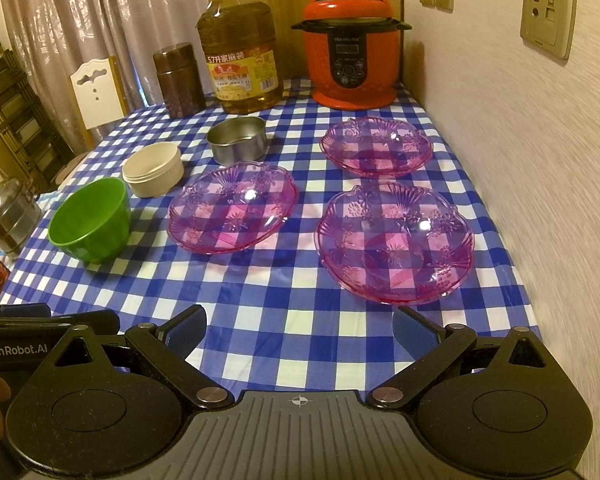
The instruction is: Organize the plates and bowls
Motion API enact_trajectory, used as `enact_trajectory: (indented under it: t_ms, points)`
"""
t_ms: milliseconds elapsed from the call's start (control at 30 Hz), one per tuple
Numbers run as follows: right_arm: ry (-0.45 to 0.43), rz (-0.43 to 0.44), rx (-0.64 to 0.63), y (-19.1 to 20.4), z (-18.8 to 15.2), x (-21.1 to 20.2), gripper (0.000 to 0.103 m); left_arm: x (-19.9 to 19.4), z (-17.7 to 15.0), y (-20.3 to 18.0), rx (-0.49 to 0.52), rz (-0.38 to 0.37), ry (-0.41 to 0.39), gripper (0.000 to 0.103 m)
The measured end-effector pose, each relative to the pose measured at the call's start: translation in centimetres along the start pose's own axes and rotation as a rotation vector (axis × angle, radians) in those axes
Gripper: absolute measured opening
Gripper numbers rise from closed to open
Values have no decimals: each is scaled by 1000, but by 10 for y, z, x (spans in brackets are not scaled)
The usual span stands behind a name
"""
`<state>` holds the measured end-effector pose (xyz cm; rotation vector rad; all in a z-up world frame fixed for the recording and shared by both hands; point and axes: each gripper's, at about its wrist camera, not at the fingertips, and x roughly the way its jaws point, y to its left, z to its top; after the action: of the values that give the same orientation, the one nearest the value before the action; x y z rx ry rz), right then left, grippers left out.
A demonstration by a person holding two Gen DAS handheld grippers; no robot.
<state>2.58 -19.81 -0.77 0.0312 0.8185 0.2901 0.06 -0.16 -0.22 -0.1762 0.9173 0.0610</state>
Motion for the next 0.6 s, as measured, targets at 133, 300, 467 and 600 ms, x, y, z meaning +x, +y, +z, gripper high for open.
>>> enact_trajectory:
  t_ms: [133, 300, 467, 600]
  points:
    - [1, 0, 1, 0, 0, 0, 99, 0, 0, 0, 0, 0, 0, 98]
    - [1, 0, 1, 0, 0, 0, 99, 0, 0, 0, 0, -1, 0, 98]
    - [1, 0, 1, 0, 0, 0, 99, 0, 0, 0, -1, -1, 1, 98]
    - [2, 0, 1, 1, 0, 0, 99, 1, -1, 1, -1, -2, 1, 98]
